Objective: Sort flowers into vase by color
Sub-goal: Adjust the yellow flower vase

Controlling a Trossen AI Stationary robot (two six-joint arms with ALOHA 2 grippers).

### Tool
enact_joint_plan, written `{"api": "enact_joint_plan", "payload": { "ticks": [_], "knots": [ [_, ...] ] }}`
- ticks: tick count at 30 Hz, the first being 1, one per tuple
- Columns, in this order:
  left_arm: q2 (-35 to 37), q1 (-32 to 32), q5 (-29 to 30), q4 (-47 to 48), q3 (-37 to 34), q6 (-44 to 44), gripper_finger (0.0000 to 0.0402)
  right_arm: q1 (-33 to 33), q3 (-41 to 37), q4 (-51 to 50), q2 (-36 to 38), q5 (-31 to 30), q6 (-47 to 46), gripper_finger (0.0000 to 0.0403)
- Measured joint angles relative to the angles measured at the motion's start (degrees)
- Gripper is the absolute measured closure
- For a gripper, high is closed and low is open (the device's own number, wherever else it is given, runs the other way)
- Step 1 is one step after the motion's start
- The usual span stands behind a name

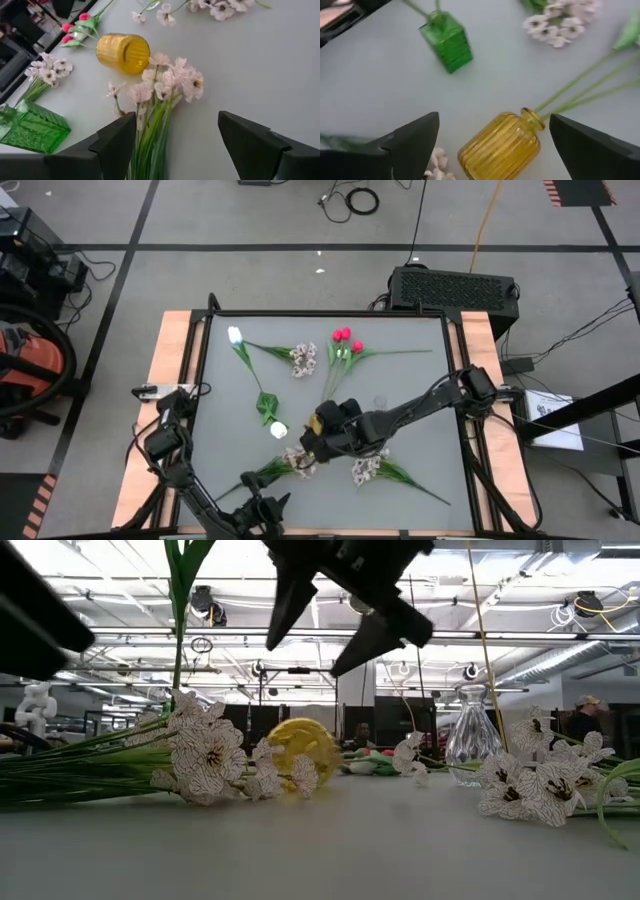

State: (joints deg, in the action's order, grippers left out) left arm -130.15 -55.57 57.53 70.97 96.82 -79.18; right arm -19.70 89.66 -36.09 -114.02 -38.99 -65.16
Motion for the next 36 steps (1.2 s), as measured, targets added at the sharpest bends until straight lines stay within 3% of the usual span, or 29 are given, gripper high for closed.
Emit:
{"api": "enact_joint_plan", "payload": {
  "ticks": [7,19,36],
  "knots": [
    [0.0,-1.66,0.15,0.08,0.0,-1.07,0.0117,-1.52,-0.9,0.4,-3.19,-7.94,-11.14,0.0031],
    [0.02,-5.18,0.55,0.47,-0.02,-0.43,0.0117,-2.75,-0.91,-3.74,-8.76,-7.4,-28.74,0.0003],
    [0.02,-8.7,1.21,1.81,-0.02,0.59,0.0117,-2.13,-0.82,-1.89,-10.42,-4.61,-27.32,0.0009]
  ]
}}
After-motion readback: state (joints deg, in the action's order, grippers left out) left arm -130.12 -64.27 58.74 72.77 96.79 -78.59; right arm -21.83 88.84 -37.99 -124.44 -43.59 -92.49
